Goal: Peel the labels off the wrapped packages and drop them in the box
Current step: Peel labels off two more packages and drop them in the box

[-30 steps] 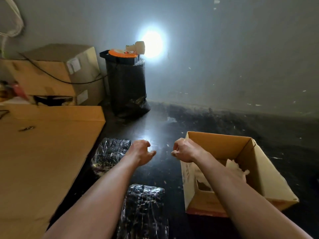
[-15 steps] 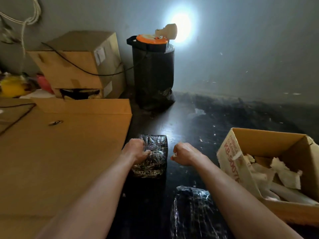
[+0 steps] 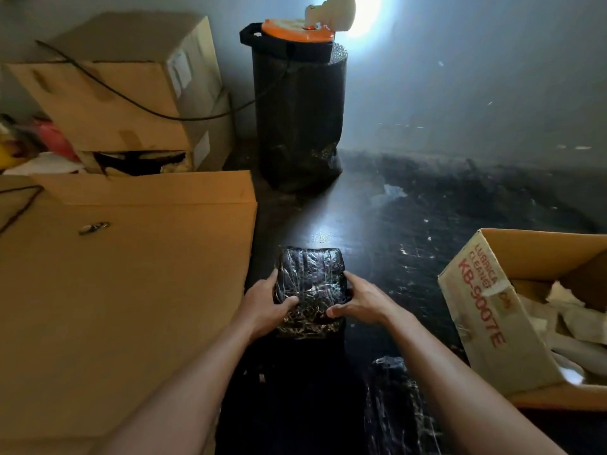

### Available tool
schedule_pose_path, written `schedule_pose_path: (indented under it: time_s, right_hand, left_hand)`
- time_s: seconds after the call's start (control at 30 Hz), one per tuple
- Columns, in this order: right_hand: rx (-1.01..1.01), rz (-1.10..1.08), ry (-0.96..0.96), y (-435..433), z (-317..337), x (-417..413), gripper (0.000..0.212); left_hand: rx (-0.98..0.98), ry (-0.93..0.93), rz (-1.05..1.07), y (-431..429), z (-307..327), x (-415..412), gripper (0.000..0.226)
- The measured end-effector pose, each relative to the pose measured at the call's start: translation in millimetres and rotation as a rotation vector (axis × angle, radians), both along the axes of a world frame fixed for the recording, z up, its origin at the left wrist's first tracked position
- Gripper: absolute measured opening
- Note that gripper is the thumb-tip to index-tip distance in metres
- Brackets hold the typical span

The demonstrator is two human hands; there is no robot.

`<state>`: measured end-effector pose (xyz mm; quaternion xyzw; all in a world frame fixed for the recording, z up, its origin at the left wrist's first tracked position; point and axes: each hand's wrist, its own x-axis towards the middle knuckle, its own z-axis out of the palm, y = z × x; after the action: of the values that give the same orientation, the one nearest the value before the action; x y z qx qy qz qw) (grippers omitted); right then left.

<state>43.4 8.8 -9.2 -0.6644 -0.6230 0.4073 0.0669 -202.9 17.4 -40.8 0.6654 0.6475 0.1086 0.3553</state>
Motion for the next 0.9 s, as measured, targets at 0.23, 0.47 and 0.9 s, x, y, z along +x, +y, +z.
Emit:
schedule_pose_path:
  time_s: [0.23,0.47,0.9]
  right_hand:
    - [-0.062,-0.082,0.109,-10,-19,-4,0.143]
    - [-0.088,-0.021,0.156,3,-31,-8,0.162]
    - [-0.049,-0.043,0.177,-6,-25,-13,0.163]
  left_hand:
    - [-0.032,-0.159,-0.015,-15,-10,2,0.142]
    - [-0.148,-0.184,-0.042,5,-15,3,0.162]
    - [-0.066,-0.202,-0.007,-3,-18,6,0.161]
